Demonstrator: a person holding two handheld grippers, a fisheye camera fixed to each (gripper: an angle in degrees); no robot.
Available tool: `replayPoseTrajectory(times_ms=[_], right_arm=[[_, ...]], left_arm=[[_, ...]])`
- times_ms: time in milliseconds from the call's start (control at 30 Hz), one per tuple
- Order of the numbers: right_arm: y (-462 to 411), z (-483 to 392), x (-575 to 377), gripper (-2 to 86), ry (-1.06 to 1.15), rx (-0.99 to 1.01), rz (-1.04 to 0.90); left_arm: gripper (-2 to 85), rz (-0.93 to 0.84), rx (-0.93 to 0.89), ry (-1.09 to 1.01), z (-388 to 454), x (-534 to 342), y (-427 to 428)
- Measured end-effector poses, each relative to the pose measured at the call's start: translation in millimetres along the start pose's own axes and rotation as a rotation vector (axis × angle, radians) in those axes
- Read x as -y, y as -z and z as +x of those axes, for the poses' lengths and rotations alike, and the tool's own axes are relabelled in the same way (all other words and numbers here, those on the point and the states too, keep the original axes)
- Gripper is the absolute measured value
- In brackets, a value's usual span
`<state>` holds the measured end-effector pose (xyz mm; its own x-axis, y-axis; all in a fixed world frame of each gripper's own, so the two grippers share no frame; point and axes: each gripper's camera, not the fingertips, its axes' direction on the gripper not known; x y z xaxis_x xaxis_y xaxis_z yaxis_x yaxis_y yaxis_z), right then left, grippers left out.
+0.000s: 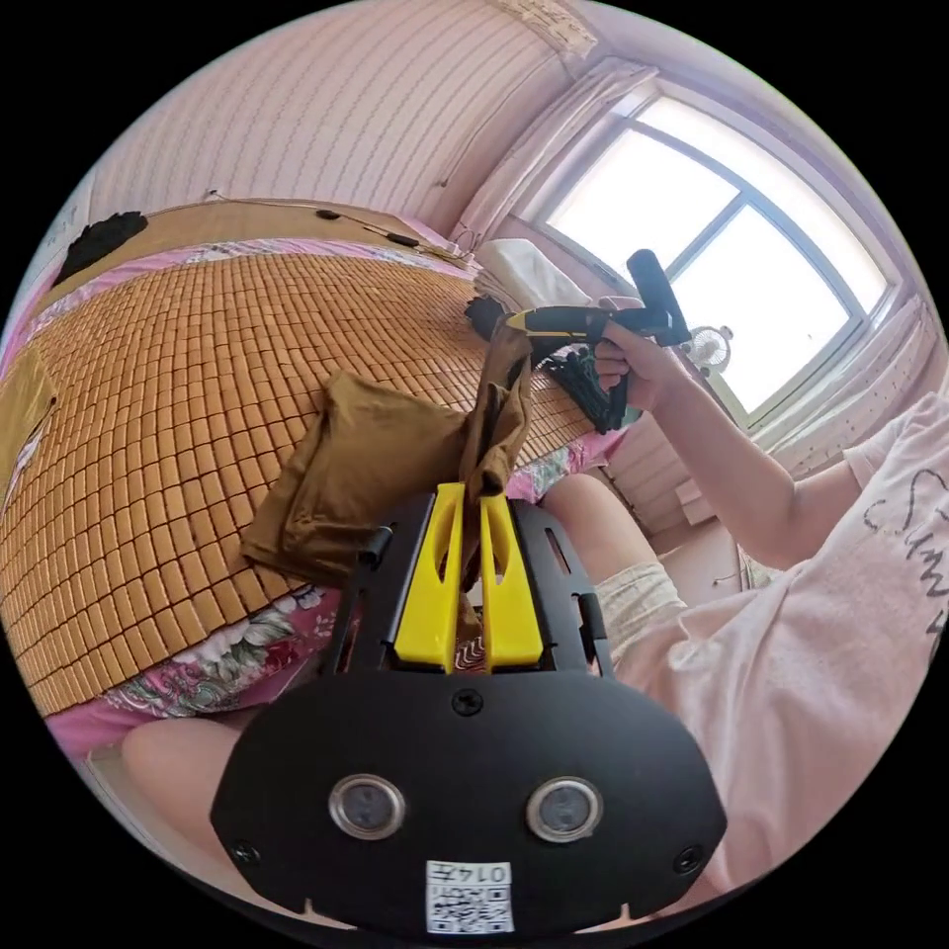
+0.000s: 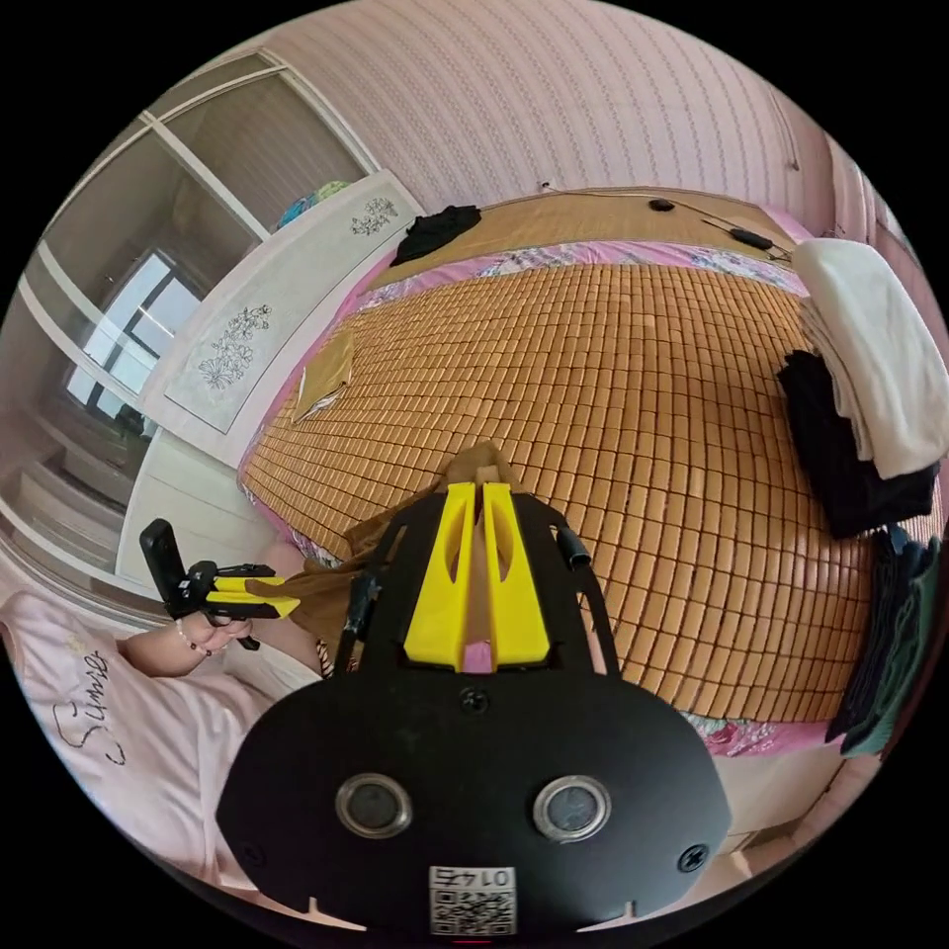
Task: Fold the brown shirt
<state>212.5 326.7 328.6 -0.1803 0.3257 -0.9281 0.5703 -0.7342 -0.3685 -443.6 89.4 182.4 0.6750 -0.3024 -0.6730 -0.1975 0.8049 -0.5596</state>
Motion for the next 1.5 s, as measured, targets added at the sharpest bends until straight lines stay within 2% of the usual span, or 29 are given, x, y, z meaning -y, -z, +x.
replayPoseTrajectory(times_ms=[133, 267, 467, 600, 800, 933, 1100, 1200, 1267, 1500], right_arm=[[-73, -21, 66, 1.1, 0.024, 0.008, -0.129], [-136, -34, 97, 2.4, -0.024, -0.014, -0.187], [-145, -43, 102, 4.2, -0.053, -0.071, -0.094], [-149, -51, 105, 6.7, 0.059, -0.149, -0.139], [-201, -79, 104, 10.3, 0.287, -0.227, -0.356], [-212, -107, 99, 6.4, 0.381, -0.295, -0.377], [-205, -128, 76, 1.6, 0.511, -0.369, -0.363], [-161, -118, 62, 1.0, 0.419, -0.266, -0.234], [-111, -105, 40, 1.0, 0.318, -0.145, -0.088], [11, -94, -55, 1.0, 0.227, -0.092, 0.230]], left_arm=[[1.2, 0.038, 0.078, 0.130, -42, 3, 6], [3.4, -0.021, 0.148, 0.199, -73, 11, -8], [5.6, -0.149, 0.212, 0.403, -122, 7, -13], [6.4, -0.170, 0.273, 0.402, -125, 5, 0], [10.7, -0.108, 0.230, 0.372, -116, 10, 8], [10.2, -0.147, 0.246, 0.380, -114, 14, -15], [4.2, -0.158, 0.253, 0.338, -104, 13, -23], [3.1, -0.151, 0.277, 0.305, -92, 13, -14], [2.3, -0.069, 0.279, 0.223, -74, 11, 3], [1.4, 0.072, 0.291, -0.048, -3, 13, 47]])
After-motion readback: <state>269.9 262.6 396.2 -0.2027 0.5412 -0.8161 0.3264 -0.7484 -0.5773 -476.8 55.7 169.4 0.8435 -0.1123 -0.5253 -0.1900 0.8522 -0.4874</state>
